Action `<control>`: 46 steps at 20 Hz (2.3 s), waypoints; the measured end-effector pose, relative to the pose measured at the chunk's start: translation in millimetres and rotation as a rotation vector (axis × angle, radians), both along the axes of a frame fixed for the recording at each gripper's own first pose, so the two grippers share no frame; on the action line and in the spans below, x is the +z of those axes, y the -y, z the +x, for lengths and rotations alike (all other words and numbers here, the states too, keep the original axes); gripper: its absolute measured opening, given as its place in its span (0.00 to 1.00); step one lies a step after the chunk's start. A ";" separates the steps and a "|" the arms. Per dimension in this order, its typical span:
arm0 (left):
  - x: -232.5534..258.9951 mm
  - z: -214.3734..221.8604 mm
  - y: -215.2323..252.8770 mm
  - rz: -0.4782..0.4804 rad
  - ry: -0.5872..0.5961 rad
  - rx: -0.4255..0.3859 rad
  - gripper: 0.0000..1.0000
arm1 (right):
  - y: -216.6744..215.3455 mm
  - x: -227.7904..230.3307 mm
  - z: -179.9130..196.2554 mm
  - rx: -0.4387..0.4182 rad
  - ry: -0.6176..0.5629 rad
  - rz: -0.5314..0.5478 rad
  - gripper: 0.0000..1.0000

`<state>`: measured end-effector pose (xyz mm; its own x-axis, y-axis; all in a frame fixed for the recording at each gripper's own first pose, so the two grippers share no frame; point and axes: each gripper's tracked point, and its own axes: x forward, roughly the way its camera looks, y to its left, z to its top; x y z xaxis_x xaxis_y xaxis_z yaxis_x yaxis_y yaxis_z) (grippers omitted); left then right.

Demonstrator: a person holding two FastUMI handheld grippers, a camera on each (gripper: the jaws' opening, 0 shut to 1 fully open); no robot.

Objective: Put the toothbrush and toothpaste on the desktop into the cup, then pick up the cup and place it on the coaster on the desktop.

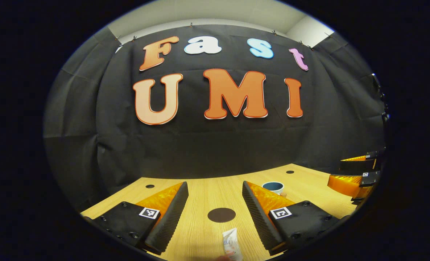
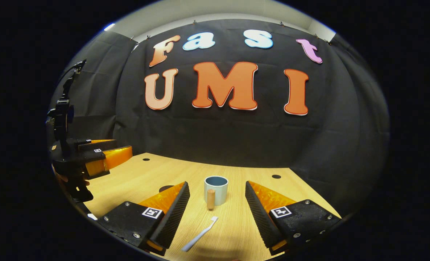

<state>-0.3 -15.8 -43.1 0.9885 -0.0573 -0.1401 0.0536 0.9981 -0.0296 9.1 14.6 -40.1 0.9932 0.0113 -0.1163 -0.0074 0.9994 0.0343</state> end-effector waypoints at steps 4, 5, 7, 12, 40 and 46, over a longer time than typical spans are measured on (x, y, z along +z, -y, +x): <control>-28.1 -0.6 7.7 0.029 -0.092 -0.020 0.95 | 0.9 -26.8 1.9 -0.015 -0.093 0.004 0.92; -32.7 -0.4 9.7 0.037 -0.109 -0.023 0.95 | 0.3 -32.6 1.6 -0.010 -0.115 0.011 0.92; -43.0 -3.5 12.8 0.036 -0.138 -0.035 0.95 | -3.2 -44.6 1.7 -0.002 -0.158 0.032 0.92; -65.6 -6.2 13.3 0.044 -0.206 -0.043 0.95 | -6.1 -72.6 4.0 -0.011 -0.256 0.073 0.87; -208.8 -31.5 24.2 0.025 -0.713 -0.103 0.98 | -39.4 -173.6 9.8 -0.013 -0.655 0.029 0.85; -215.4 -30.2 28.7 -0.004 -0.746 -0.137 0.89 | -52.8 -178.3 8.9 -0.004 -0.677 0.034 0.84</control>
<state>-30.5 -44.5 -258.5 0.6158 -0.1745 -0.7684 0.1411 0.9838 -0.1105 18.0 67.4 -218.5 0.7018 0.0226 -0.7120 0.0301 0.9977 0.0614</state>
